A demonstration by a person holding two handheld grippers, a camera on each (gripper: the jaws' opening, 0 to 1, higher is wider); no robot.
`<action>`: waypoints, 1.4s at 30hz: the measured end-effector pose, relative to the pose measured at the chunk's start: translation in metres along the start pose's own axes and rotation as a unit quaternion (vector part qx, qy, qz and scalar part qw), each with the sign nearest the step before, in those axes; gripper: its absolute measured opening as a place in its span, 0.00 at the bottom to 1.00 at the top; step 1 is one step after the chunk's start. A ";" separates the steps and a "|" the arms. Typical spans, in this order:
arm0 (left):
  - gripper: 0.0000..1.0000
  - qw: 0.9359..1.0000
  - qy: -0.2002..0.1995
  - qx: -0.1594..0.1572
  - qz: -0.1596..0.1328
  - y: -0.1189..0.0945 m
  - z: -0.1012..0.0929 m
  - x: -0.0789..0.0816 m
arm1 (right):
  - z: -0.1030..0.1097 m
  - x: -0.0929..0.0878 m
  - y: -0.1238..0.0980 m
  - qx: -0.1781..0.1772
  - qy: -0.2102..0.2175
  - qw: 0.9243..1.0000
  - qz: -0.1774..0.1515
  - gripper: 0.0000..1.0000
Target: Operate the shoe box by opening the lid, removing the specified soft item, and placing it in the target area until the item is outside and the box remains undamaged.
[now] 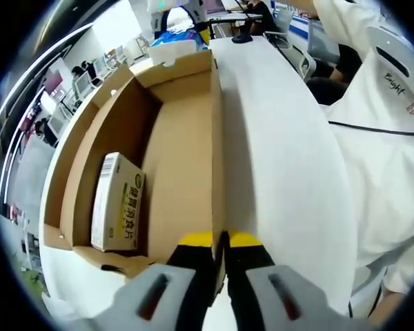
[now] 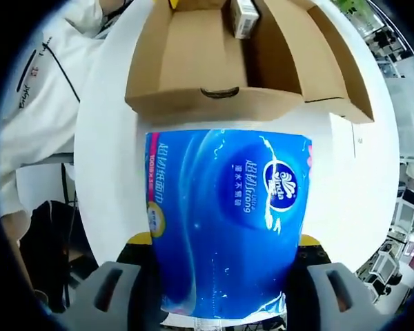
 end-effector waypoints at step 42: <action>0.03 1.000 -0.002 -0.001 -0.001 0.000 0.000 0.000 | -0.002 -0.005 0.004 -0.010 -0.001 1.000 0.023 0.76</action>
Point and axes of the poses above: the point that each gripper's makers call its tool centre point, and the gripper's own axes: y roughly forward along the fingers, z roughly to its left, x roughly out of its top, the point moved 1 cm from there along -y, roughly backward along the fingers, and after that the axes turned 3 degrees about -x, right-handed, at the moved point
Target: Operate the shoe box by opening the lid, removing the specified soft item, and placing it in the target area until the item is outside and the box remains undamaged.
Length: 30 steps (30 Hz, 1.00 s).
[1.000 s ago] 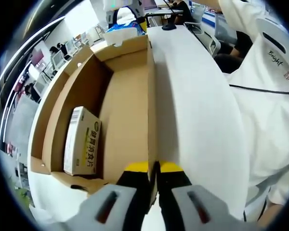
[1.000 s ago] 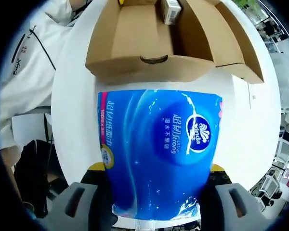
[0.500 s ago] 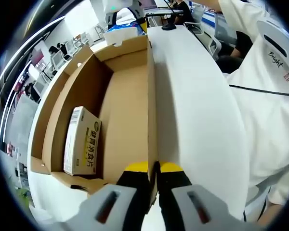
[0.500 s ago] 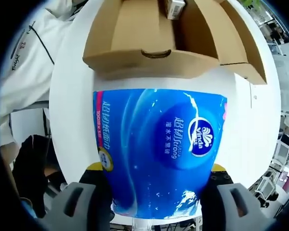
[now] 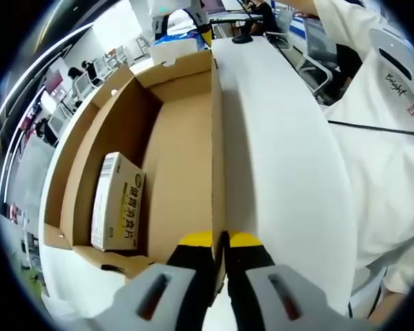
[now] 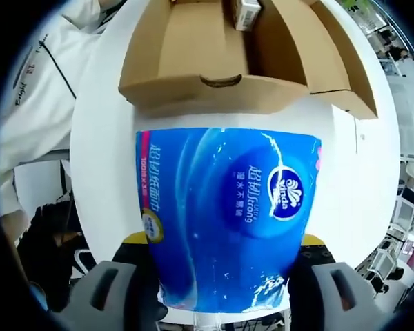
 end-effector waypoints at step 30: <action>0.03 1.000 0.000 -0.004 0.010 0.001 0.001 -0.003 | -0.008 0.020 -0.065 -0.045 0.028 0.996 -0.076 0.65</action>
Point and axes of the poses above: the point that each gripper's makers call its tool centre point, and the gripper's own axes: y roughly forward along the fingers, z roughly to its left, x roughly out of its top, the point moved 1 cm from there along -y, roughly backward along the fingers, and after that the axes turned 3 degrees about -x, right-handed, at the moved point
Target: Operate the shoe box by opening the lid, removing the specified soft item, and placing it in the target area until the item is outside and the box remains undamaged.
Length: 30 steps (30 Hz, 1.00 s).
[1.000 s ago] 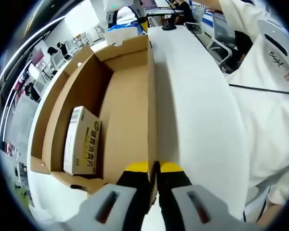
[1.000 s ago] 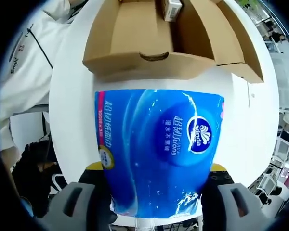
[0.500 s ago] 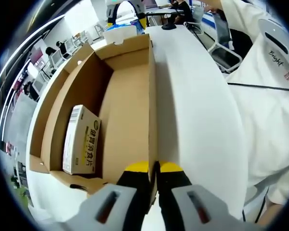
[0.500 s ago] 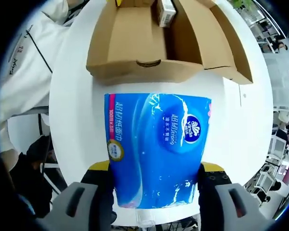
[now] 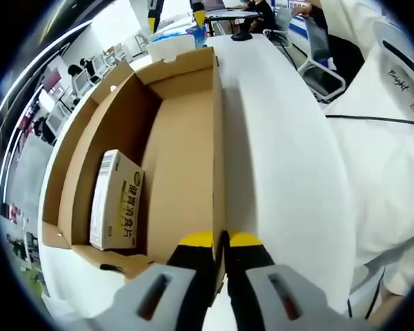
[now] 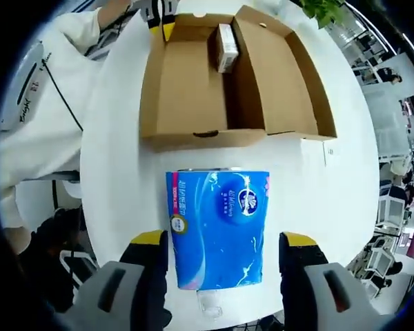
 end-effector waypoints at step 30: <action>0.04 1.000 0.003 0.006 0.006 0.001 -0.002 0.003 | -0.044 0.077 -0.048 -0.094 0.171 0.898 -0.394 0.49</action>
Point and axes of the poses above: the point that each gripper's makers call its tool centre point, and the gripper's own axes: y roughly forward along the fingers, z roughly to its left, x roughly out of its top, the point moved 1 cm from there along -y, roughly backward along the fingers, and after that the axes turned 3 degrees about -x, right-handed, at the moved point
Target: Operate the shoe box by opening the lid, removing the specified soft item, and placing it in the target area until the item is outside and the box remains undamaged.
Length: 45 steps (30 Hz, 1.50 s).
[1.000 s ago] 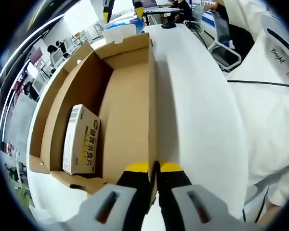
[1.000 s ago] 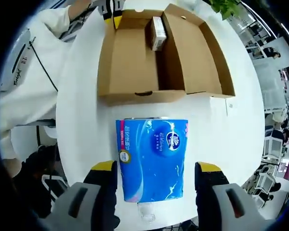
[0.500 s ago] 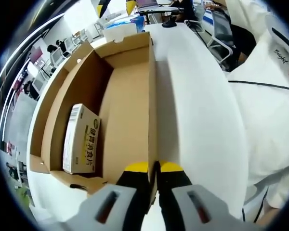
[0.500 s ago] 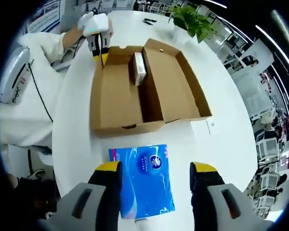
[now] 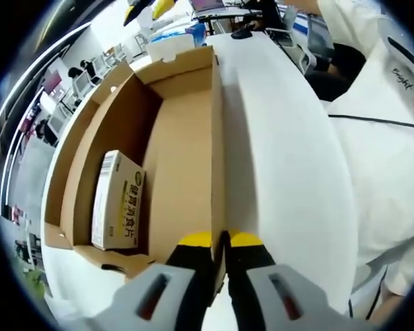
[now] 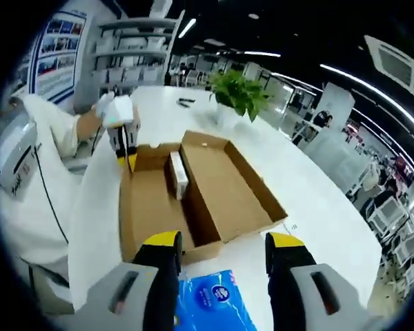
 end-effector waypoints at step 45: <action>0.05 1.000 0.002 0.000 -0.005 -0.001 0.003 -0.002 | 0.019 0.039 0.003 -0.016 0.171 0.964 -0.203 0.59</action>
Point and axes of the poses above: the point that each gripper's makers call its tool centre point, and the gripper's own axes: y roughly forward along the fingers, z roughly to its left, x roughly out of its top, the point moved 1 cm from there along -y, roughly backward along the fingers, and after that the axes turned 3 degrees about -x, right-handed, at the moved point
